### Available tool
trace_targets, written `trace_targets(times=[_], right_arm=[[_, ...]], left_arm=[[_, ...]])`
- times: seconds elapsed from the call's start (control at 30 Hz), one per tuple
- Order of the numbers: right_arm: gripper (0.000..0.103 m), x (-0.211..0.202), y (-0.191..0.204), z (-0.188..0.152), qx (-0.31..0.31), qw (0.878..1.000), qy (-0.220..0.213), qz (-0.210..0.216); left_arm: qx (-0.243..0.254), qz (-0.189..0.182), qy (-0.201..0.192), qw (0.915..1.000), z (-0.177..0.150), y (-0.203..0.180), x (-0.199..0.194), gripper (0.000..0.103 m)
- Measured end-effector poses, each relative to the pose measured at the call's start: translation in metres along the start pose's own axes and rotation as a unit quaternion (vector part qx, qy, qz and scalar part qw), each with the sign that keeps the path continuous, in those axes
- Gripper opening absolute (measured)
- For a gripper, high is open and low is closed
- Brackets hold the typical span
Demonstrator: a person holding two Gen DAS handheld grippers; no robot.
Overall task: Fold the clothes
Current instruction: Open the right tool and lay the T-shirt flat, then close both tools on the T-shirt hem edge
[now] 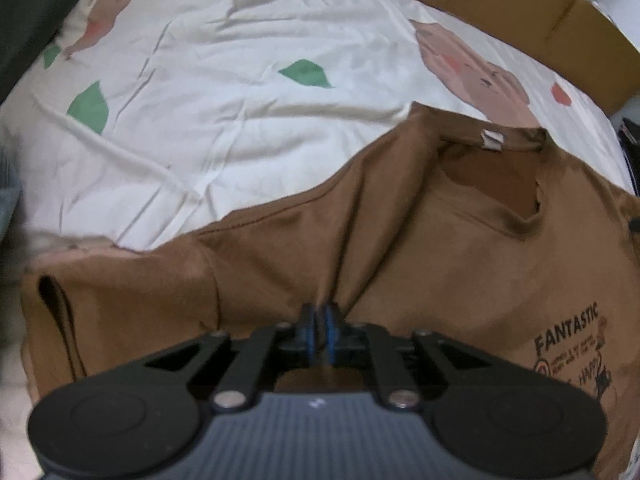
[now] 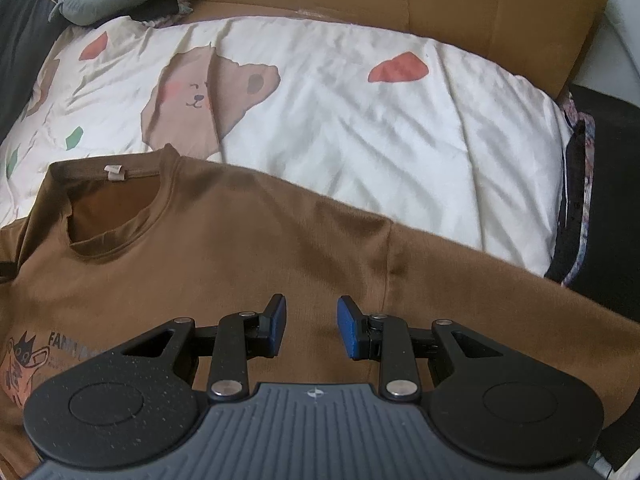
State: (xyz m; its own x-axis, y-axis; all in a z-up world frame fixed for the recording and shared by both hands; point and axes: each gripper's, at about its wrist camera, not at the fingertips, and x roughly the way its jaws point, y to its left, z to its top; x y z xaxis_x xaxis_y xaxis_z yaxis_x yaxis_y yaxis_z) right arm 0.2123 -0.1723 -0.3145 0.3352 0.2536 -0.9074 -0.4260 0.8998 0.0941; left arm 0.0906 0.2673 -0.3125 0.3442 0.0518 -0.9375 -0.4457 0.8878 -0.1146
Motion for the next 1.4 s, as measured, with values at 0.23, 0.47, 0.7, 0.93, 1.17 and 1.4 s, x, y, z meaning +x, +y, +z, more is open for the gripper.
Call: trace_targets(times=[0.23, 0.47, 0.7, 0.93, 1.17, 1.4], right_arm=[[0.035, 0.002, -0.007, 0.02, -0.01, 1.0, -0.009, -0.006], [0.035, 0.006, -0.017, 0.046, -0.028, 0.999, -0.024, -0.018], [0.035, 0.021, -0.027, 0.058, -0.054, 0.998, -0.012, -0.03], [0.035, 0.044, -0.027, 0.053, -0.082, 0.996, 0.019, -0.025], [0.035, 0.062, -0.025, 0.048, -0.084, 0.995, 0.042, -0.032], [0.036, 0.068, -0.022, 0.055, -0.094, 0.992, 0.071, -0.037]], left_arm=[[0.017, 0.0, -0.008, 0.9998, 0.013, 0.011, -0.027, 0.033], [0.031, 0.021, -0.017, 0.9992, 0.034, 0.027, -0.041, 0.034], [0.053, 0.051, -0.025, 0.997, 0.05, 0.043, -0.037, 0.036], [0.081, 0.063, -0.017, 0.9946, 0.062, 0.051, -0.026, 0.036], [0.107, 0.063, -0.002, 0.9923, 0.069, 0.052, -0.013, 0.036], [0.129, 0.032, 0.012, 0.9911, 0.07, 0.046, -0.005, 0.048]])
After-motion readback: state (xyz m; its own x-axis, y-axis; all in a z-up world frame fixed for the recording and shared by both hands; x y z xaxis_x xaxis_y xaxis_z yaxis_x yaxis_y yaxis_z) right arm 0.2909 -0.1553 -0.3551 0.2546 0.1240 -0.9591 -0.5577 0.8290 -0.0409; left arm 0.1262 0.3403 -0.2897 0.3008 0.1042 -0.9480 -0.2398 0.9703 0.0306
